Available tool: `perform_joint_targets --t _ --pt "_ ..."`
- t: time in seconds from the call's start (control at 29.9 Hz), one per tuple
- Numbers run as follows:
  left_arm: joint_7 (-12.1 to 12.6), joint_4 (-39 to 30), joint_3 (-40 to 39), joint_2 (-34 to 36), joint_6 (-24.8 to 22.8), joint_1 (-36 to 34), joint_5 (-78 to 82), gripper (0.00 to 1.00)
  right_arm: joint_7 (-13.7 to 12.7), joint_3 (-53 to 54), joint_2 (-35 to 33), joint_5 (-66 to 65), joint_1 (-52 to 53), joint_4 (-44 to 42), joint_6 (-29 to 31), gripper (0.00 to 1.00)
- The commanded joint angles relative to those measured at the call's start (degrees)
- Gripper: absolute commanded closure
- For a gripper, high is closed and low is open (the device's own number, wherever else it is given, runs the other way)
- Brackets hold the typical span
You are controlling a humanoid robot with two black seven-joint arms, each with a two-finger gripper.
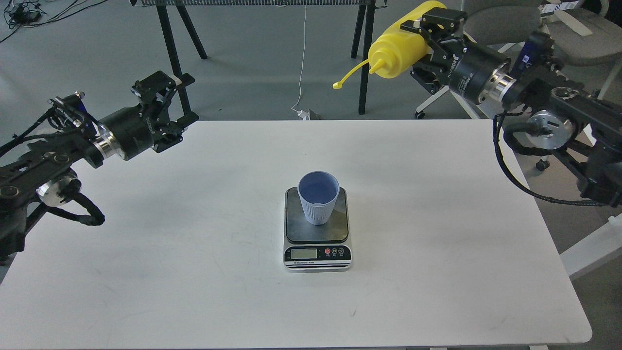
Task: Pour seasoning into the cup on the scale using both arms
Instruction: 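Lift the yellow bottle and tip it nozzle-down above the blue cup, then hold the inverted yellow bottle over the cup to pour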
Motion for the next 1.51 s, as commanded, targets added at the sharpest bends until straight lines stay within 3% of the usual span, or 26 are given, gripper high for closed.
perform_joint_targets --t 0.0,0.33,0.67,1.47 --pt "0.0 0.0 0.0 -0.1 0.0 0.0 0.0 0.01 0.0 -6.9 5.3 -4.5 3.7 -5.5 -0.8 0.98" --pt "0.0 0.0 -0.1 -0.3 0.0 0.0 -0.1 0.01 0.0 -8.7 16.8 -16.5 4.4 -14.2 -0.8 0.98" --pt "0.0 0.0 -0.1 -0.4 0.0 0.0 -0.1 0.01 -0.1 -17.4 19.3 -19.4 8.5 -16.9 -0.5 0.98" --pt "0.0 0.0 -0.1 -0.3 0.0 0.0 -0.1 0.01 -0.2 -22.0 21.8 -19.7 10.4 -18.7 -0.3 0.98"
